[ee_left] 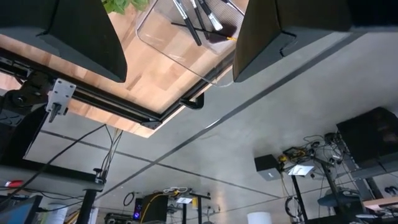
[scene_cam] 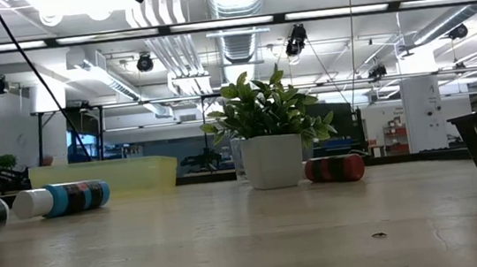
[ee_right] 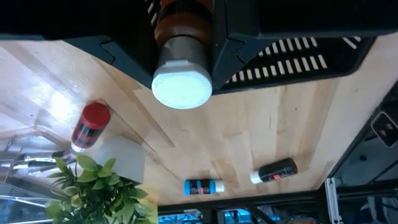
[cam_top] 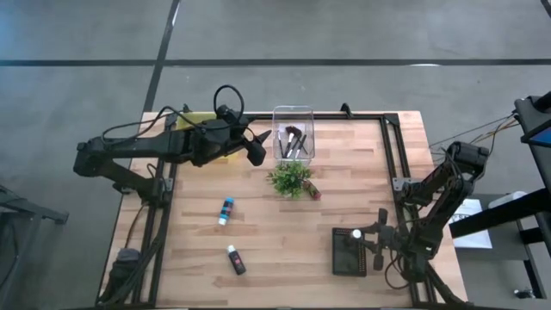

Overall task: Pick & Place Paint Supplies
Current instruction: Put the brown paint bottle into the black bin, then put the blue paint bottle into the black bin

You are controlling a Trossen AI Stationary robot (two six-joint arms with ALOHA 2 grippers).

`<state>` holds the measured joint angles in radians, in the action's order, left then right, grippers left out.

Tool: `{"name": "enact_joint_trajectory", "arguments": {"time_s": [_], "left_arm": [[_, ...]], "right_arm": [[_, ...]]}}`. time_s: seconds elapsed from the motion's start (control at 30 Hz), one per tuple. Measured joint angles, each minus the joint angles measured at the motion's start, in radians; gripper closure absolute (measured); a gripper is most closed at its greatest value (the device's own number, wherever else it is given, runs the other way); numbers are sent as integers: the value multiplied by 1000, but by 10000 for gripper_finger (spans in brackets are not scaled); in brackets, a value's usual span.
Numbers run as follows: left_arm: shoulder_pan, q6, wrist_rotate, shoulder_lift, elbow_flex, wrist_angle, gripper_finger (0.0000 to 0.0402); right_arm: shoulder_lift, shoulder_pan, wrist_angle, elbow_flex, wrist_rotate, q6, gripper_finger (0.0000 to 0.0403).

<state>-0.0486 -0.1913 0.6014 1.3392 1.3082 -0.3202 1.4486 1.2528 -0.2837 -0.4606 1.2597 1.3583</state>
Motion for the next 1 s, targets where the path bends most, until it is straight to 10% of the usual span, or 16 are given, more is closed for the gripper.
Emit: {"name": "enact_joint_trajectory", "arguments": {"time_s": [0.37, 0.63, 1.0], "left_arm": [[0, 0, 0, 0, 0, -1, 100], [0, -16, 0, 0, 0, -1, 100], [0, -23, 0, 0, 0, -1, 100]], "right_arm": [[7, 13, 3, 6, -12, -3, 288], [7, 12, 4, 8, -7, 27, 137], [-16, 12, 3, -10, 0, -3, 119]]}}
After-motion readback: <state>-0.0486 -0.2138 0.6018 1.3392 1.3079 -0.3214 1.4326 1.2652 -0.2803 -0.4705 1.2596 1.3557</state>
